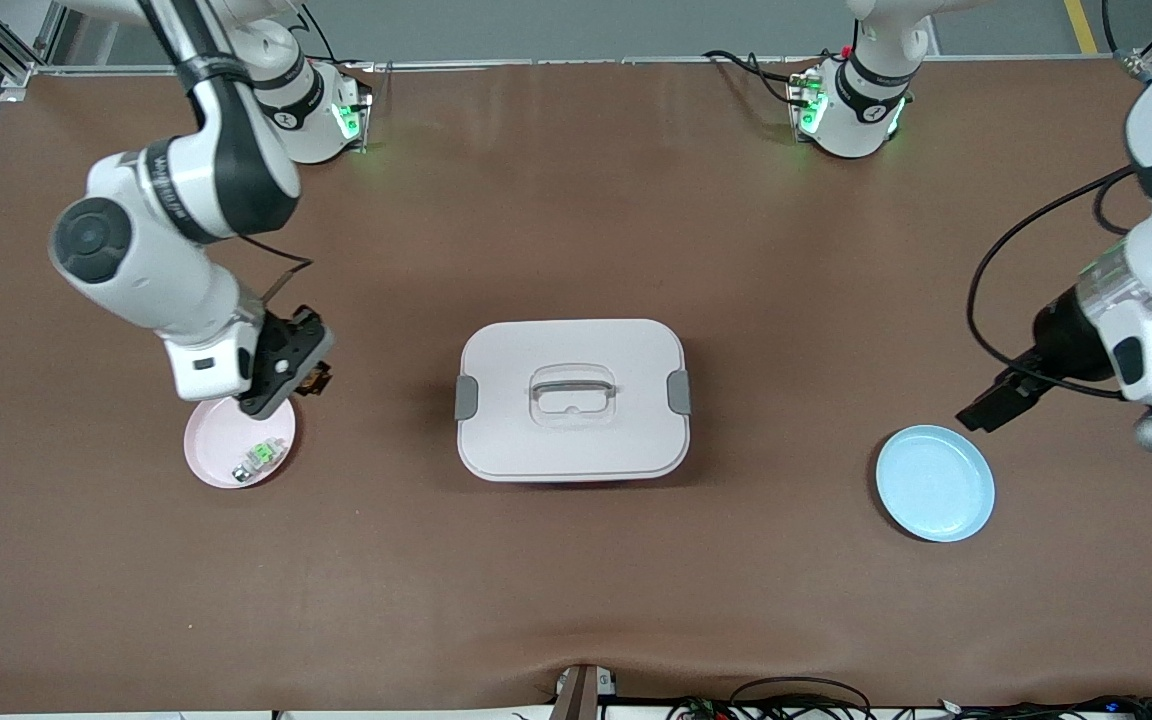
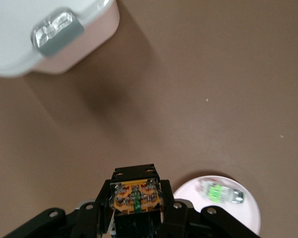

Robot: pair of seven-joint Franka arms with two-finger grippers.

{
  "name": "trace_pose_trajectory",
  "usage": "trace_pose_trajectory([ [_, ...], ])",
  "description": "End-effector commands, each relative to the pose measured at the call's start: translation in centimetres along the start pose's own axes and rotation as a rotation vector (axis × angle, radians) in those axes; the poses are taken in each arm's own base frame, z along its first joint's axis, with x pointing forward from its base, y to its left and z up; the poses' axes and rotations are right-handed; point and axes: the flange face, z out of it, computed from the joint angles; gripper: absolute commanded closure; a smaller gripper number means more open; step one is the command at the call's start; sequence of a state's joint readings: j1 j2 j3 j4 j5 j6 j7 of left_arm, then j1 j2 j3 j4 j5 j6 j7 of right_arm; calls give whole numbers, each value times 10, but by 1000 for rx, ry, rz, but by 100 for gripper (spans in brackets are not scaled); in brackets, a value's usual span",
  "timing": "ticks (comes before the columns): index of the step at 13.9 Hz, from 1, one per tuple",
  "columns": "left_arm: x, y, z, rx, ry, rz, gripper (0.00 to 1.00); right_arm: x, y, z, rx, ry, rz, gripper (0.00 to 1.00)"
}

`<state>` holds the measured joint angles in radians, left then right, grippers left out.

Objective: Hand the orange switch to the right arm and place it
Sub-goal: 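Carry the switch to the white plate while the left gripper withdraws, then lower the switch onto the white plate and open the right gripper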

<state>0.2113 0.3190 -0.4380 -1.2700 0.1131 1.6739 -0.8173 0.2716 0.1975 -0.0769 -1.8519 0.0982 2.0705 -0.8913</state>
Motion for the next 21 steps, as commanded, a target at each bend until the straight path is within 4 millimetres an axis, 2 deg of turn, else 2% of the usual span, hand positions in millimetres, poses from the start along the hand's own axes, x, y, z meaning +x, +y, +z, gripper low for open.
trace_pose_trajectory([
  [1,-7,-43,-22,82,14,139,0,-36,19,-6,-30,-53,-195,100],
  [3,-20,-66,-35,120,25,235,0,-62,32,3,-23,-79,-245,100],
  [5,-30,-84,-41,141,-6,323,0,-78,44,8,-34,-92,-294,100],
  [8,-38,-107,-49,155,-21,449,0,-109,53,37,-71,-78,-339,100],
  [10,-47,-111,-57,149,-28,532,0,-119,48,61,-101,-66,-337,100],
  [13,-48,-115,-62,150,-40,609,0,-137,45,96,-172,-39,-324,100],
  [17,-50,-115,-69,148,-45,643,0,-153,58,138,-172,-48,-332,100],
  [21,-61,-103,-70,151,-51,660,0,-166,70,178,-199,-43,-320,100],
])
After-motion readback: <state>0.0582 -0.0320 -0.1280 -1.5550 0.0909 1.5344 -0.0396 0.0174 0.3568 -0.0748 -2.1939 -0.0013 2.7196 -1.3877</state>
